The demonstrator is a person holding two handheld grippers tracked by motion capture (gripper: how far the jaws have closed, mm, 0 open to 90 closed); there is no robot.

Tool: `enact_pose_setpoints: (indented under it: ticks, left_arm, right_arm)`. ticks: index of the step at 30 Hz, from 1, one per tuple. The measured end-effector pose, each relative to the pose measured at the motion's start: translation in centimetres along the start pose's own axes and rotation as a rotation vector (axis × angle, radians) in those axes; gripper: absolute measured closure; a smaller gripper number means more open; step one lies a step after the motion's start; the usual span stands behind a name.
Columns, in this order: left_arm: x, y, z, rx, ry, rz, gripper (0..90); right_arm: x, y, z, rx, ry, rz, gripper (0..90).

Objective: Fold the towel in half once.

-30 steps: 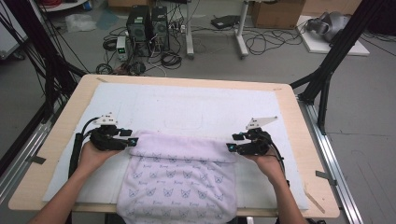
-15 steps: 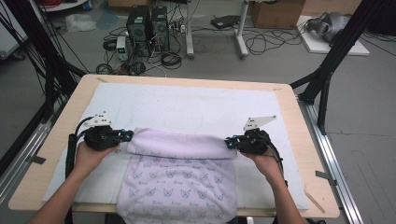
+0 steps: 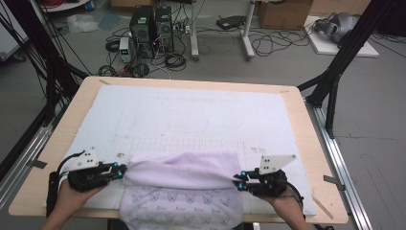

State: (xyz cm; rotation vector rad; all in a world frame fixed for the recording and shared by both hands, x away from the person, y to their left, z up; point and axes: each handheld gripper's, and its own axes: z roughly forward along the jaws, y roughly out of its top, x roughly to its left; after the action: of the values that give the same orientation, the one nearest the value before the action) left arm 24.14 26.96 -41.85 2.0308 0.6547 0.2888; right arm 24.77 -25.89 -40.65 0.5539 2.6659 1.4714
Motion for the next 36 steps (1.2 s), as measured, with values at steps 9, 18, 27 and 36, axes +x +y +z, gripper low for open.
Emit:
enact_pose_setpoints:
  ticks: [9, 18, 27, 36]
  left_arm:
    - [0.3, 0.6, 0.5, 0.013, 0.000, -0.007, 59.2]
    - [0.4, 1.9, 3.3, 0.046, -0.046, 0.011, 54.9]
    - [-0.1, 1.6, 3.7, 0.073, -0.055, 0.049, 84.4]
    - [-1.7, 1.3, -0.4, 0.019, -0.139, 0.059, 82.8]
  right_arm:
    - [-0.4, 0.0, -0.5, -0.040, 0.001, 0.019, 63.8]
    - [-1.9, -0.3, 3.9, 0.082, 0.060, 0.046, 53.7]
    - [-1.2, -0.9, 5.1, 0.129, 0.091, 0.011, 83.8]
    - [2.2, 0.7, 2.4, 0.035, 0.173, -0.064, 83.9]
